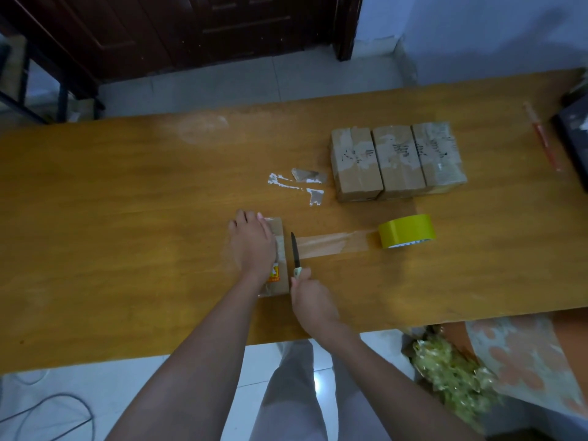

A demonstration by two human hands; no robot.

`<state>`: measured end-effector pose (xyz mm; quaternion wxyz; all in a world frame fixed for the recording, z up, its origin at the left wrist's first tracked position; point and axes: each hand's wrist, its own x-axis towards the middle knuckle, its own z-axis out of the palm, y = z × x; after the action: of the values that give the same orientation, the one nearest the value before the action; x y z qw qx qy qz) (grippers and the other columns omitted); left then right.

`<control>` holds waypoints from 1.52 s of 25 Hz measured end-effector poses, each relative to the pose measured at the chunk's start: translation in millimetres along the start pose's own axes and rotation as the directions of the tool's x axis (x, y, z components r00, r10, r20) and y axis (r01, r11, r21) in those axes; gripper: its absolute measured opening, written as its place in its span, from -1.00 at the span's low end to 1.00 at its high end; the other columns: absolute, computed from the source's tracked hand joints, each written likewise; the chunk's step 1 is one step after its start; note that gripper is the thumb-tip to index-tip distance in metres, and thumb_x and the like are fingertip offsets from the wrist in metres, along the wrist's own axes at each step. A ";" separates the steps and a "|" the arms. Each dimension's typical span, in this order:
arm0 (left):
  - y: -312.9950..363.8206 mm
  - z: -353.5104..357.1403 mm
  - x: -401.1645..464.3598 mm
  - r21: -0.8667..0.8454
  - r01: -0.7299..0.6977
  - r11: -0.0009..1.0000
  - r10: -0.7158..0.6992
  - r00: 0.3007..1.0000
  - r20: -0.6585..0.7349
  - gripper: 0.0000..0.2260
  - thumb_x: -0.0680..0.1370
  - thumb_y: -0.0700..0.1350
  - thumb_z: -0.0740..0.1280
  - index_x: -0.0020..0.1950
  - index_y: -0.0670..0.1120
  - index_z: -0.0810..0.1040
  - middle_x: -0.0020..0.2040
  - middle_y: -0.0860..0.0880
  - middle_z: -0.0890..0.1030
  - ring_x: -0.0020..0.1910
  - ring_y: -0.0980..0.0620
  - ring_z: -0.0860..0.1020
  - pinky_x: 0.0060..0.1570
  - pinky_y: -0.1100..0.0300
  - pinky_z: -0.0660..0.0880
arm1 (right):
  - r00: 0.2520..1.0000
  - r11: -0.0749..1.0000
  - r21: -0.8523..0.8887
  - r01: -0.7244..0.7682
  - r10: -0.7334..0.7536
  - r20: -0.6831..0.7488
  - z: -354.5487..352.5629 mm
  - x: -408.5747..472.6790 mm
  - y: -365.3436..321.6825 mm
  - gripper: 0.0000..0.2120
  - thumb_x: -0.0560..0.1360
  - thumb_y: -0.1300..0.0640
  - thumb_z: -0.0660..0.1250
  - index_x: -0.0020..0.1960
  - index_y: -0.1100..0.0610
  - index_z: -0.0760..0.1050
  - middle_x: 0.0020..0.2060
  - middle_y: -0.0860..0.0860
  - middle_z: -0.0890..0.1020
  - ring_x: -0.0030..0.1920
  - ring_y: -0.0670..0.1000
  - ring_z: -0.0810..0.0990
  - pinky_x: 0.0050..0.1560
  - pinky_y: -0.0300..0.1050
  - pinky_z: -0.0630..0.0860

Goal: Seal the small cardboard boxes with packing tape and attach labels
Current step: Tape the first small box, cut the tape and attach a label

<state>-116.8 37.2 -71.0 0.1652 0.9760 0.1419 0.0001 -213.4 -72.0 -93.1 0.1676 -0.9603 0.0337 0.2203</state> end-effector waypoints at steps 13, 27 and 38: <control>-0.5 0.1 0.6 -0.013 -0.010 1.000 0.010 1.000 0.004 -0.68 0.68 -0.12 0.04 0.05 -0.28 0.52 0.06 -0.23 0.52 -0.03 -0.19 0.45 -0.03 -0.01 0.35 | 1.000 0.999 0.035 -0.020 0.019 0.018 -5.0 9.5 -3.5 -0.76 0.67 0.02 0.01 0.11 0.17 0.34 -0.32 0.03 0.60 -0.37 0.02 0.59 -0.54 -0.22 0.21; -34.9 -5.0 10.8 -0.521 0.045 0.853 -0.034 0.999 0.032 -0.71 0.70 -0.14 0.02 -0.15 -0.16 0.39 -0.16 -0.11 0.42 -0.10 -0.10 0.40 -0.03 -0.03 0.34 | 0.998 0.926 0.377 0.006 0.018 -0.059 -38.1 -1.8 2.0 -0.78 0.65 -0.02 0.00 0.07 0.07 0.34 -0.30 -0.01 0.54 -0.36 -0.02 0.56 -0.38 -0.01 0.55; -38.2 -1.2 12.0 -0.538 0.011 0.843 -0.002 1.000 0.017 -0.68 0.70 -0.16 0.02 -0.18 -0.21 0.39 -0.20 -0.10 0.40 -0.14 -0.09 0.38 -0.07 0.04 0.30 | 0.990 0.994 0.108 0.009 0.007 -0.144 -108.0 159.1 -22.7 -0.74 0.57 0.04 0.29 0.16 0.18 0.52 0.00 0.13 0.62 -0.01 0.15 0.62 -0.20 -0.05 0.51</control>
<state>-115.9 75.5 -82.8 0.4333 0.8900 0.1383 0.0317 -22.5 -85.6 -63.8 0.2165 -0.9633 0.0570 0.1481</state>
